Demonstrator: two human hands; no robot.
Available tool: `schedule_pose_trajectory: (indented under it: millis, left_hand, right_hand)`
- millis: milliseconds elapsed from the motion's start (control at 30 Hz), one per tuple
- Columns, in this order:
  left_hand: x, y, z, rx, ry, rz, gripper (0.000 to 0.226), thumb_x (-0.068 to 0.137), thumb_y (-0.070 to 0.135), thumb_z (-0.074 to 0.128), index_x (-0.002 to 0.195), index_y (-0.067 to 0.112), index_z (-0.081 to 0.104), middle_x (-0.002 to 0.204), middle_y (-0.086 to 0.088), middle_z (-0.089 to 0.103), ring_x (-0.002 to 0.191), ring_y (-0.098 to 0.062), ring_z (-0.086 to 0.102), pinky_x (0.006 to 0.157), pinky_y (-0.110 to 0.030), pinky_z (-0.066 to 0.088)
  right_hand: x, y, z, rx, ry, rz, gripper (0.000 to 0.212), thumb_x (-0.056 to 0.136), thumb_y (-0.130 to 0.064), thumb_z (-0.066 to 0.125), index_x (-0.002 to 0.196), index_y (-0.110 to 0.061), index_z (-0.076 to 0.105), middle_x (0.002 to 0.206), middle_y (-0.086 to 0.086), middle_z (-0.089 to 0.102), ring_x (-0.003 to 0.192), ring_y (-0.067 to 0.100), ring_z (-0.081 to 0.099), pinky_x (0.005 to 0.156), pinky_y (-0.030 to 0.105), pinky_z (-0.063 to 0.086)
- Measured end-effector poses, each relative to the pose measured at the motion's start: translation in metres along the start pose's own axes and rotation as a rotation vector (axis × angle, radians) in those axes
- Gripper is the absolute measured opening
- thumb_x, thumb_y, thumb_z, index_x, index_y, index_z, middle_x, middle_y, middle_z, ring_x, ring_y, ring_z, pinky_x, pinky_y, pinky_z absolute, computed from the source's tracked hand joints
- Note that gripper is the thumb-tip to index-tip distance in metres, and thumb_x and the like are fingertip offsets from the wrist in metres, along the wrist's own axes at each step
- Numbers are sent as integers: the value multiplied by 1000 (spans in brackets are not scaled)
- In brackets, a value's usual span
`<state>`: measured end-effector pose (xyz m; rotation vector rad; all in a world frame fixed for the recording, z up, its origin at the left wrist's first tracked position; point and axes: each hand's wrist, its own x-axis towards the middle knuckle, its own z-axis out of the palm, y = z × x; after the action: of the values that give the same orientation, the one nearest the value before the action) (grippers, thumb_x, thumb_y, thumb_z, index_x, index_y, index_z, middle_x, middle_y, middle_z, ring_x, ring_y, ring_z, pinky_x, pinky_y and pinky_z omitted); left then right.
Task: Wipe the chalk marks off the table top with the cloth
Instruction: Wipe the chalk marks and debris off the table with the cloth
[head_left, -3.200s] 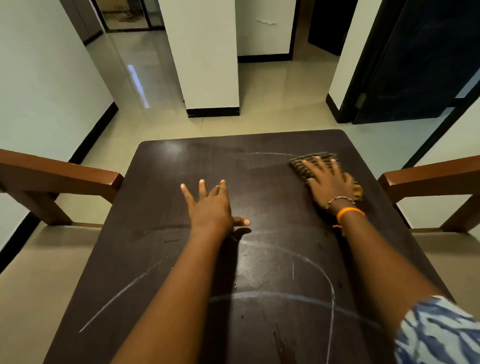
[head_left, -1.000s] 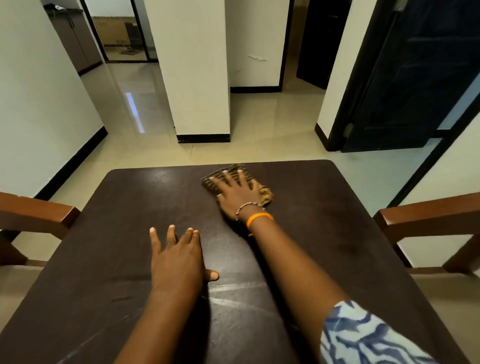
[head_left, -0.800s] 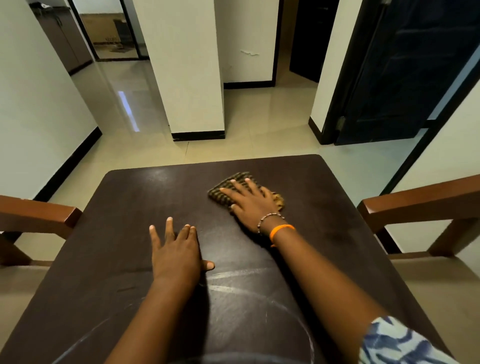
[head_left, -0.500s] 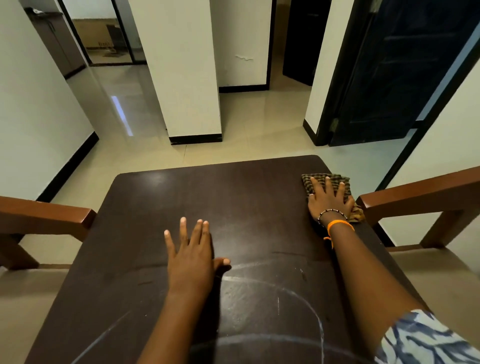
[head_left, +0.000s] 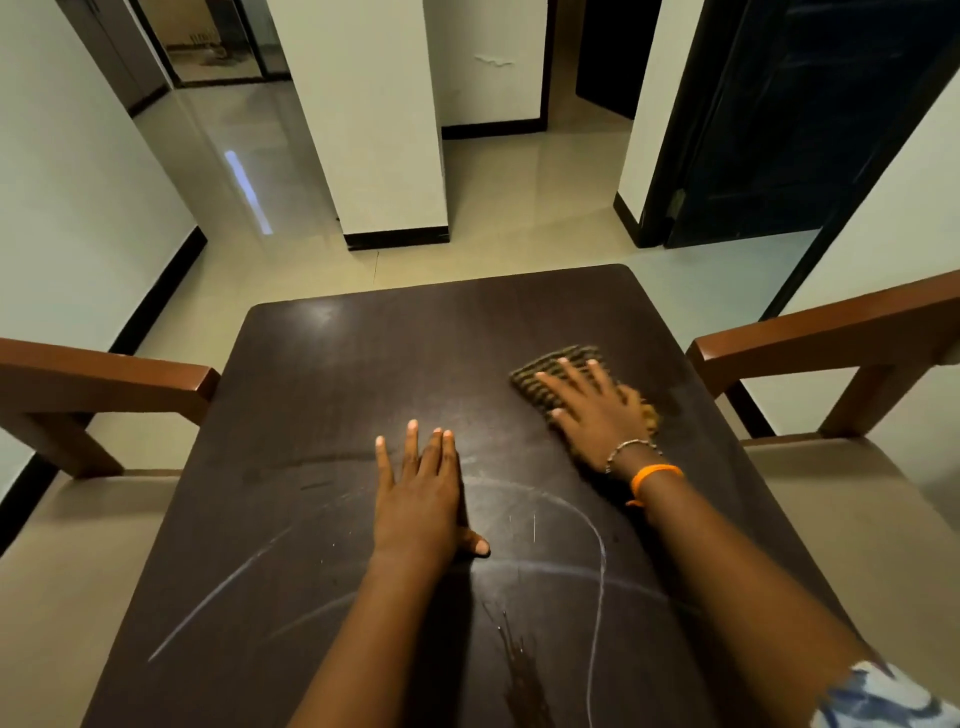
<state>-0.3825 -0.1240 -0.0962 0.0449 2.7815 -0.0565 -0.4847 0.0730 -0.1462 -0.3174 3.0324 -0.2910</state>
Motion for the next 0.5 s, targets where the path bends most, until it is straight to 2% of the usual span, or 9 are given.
schedule_pose_trajectory:
  millis: [133,233,300,433,500]
  left_hand:
    - [-1,8,3,41,-9,-56,116,73,62,58,147,5,-11,159,-11,-9,139,-34,-29,106,-56,-21]
    - [-1,10,3,72,1,-78,116,73,63,58,147,5,-9,159,-12,-7,138,-36,-31,106,-56,-21]
    - [1,12,2,110,-2,-72,116,73,63,59,148,5,-8,159,-12,-5,138,-36,-31,107,-56,-20]
    - [4,18,0,172,-1,-68,111,76,60,59,148,5,-6,159,-12,-4,138,-35,-30,110,-56,-17]
    - [3,19,-1,169,-10,-82,110,76,60,59,148,5,-5,159,-11,-4,139,-35,-29,111,-56,-15]
  right_hand:
    - [-12,73,-15,29,5,324,50,98,-36,32,145,-43,14,159,-9,6,146,22,2,114,49,13]
    - [-15,57,-9,39,40,418,51,98,-36,33,146,-40,15,159,-5,5,145,26,-1,113,52,8]
    - [-18,26,-2,39,65,368,52,97,-36,34,146,-39,16,159,-3,6,145,28,0,112,55,9]
    - [-34,-56,14,30,44,27,54,96,-34,36,146,-39,15,159,-4,4,145,28,-1,111,54,11]
    - [-43,-77,19,48,17,-108,53,96,-33,36,145,-40,18,159,-6,6,145,26,-1,110,52,12]
